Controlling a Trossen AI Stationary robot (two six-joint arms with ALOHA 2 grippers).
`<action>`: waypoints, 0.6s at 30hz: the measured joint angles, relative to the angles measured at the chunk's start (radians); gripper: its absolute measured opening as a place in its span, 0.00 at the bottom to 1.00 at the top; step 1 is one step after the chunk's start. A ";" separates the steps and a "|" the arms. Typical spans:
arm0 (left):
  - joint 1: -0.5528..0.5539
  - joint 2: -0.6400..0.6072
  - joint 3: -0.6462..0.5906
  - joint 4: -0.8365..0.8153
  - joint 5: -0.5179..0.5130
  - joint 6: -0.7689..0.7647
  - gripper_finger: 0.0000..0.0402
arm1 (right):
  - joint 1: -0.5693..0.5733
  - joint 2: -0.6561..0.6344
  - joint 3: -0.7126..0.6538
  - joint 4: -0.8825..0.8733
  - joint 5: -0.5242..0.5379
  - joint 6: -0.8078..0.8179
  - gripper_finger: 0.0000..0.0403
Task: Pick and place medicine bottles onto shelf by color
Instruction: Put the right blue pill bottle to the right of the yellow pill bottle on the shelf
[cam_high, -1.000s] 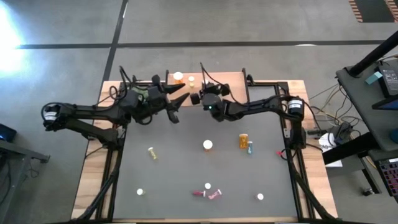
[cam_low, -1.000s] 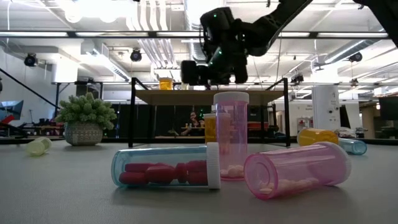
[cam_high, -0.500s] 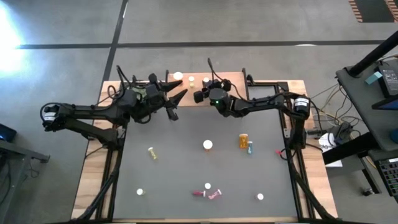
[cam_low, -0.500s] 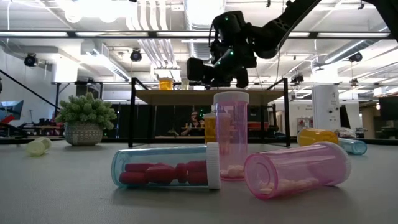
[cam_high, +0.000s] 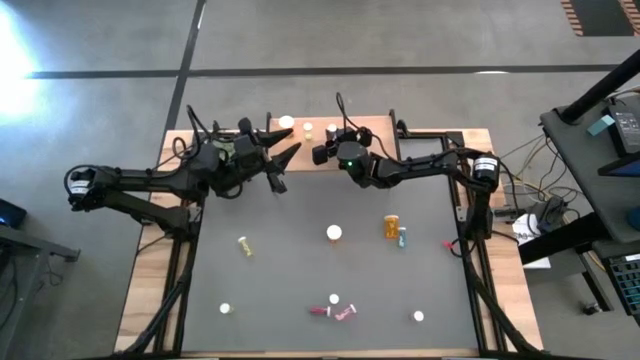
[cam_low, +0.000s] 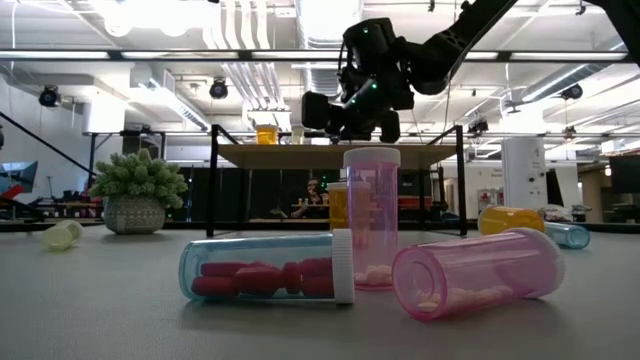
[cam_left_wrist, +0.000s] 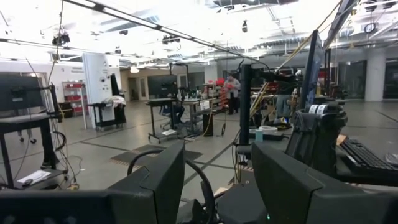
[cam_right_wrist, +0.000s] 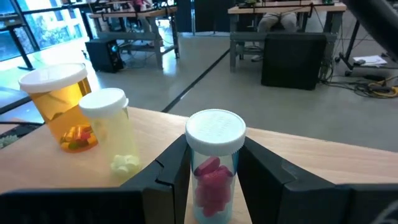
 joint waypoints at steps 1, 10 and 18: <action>0.000 0.000 0.000 0.000 0.000 0.000 0.42 | 0.000 0.000 0.000 0.000 0.000 0.000 0.27; 0.000 0.000 0.000 0.000 0.000 -0.001 0.42 | -0.006 0.000 0.000 -0.001 -0.001 -0.049 0.27; 0.000 0.000 0.000 0.000 0.000 -0.001 0.42 | -0.012 0.000 0.000 -0.002 0.000 -0.045 0.27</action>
